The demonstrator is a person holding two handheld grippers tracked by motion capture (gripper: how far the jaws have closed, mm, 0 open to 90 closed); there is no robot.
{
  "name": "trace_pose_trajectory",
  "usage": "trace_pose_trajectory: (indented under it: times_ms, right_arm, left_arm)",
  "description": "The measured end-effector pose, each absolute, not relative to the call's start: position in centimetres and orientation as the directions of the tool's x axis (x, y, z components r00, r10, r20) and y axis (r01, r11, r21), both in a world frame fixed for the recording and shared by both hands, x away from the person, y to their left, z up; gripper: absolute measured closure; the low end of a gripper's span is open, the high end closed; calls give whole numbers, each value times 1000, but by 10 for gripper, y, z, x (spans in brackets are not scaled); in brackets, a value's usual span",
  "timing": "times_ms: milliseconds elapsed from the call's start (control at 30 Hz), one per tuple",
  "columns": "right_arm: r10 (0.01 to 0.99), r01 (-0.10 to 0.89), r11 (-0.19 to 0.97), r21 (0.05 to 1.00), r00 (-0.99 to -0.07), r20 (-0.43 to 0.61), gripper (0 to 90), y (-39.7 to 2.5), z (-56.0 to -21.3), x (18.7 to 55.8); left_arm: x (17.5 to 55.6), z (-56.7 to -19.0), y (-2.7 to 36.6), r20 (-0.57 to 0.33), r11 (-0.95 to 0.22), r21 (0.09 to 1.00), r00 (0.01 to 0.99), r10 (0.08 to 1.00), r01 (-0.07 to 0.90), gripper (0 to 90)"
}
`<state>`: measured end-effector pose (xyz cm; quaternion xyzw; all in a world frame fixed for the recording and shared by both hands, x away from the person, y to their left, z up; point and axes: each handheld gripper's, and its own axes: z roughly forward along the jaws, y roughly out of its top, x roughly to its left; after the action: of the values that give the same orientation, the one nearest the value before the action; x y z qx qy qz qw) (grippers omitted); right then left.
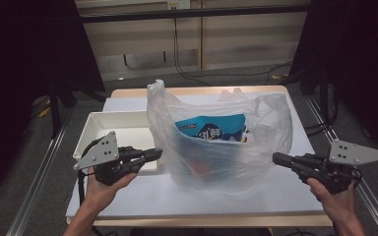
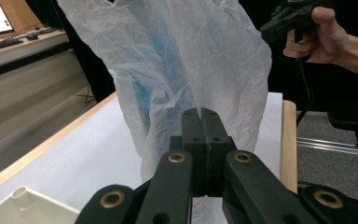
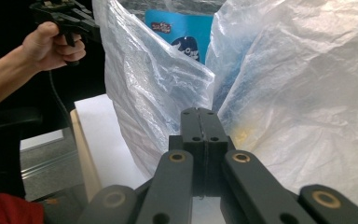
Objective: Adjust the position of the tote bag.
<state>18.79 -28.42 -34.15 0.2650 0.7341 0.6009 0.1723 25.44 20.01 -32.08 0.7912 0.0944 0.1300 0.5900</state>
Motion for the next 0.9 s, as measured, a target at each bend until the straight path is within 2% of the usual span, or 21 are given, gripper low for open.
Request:
trace_pose_trajectory:
  times_ms: [233, 267, 300, 400, 733, 867, 900]
  right_arm:
    - [587, 170, 144, 975, -808, 54, 900, -276, -339, 190]
    - [587, 160, 140, 977, -808, 48, 834, -274, -335, 192]
    - [587, 160, 140, 977, -808, 48, 834, -274, -335, 192]
    - [589, 138, 149, 979, -808, 24, 716, -268, -319, 197]
    - [609, 98, 146, 985, -793, -11, 603, -262, -282, 224]
    - [614, 115, 183, 976, -789, -22, 473, -253, -270, 246]
    - [614, 115, 183, 976, -789, -22, 473, -253, -270, 246]
  left_arm:
    - [254, -329, 201, 81, -305, 952, 952, 296, 14, 900]
    - [254, -329, 200, 77, -303, 953, 951, 298, 17, 900]
    - [254, -330, 201, 79, -305, 952, 952, 294, 16, 900]
    - [255, -330, 199, 86, -316, 949, 952, 294, 12, 900]
    - [259, -330, 198, 66, -310, 950, 953, 294, 30, 900]
    - [260, -327, 198, 71, -311, 950, 955, 288, 23, 900]
    - [260, -327, 198, 71, -311, 950, 955, 288, 23, 900]
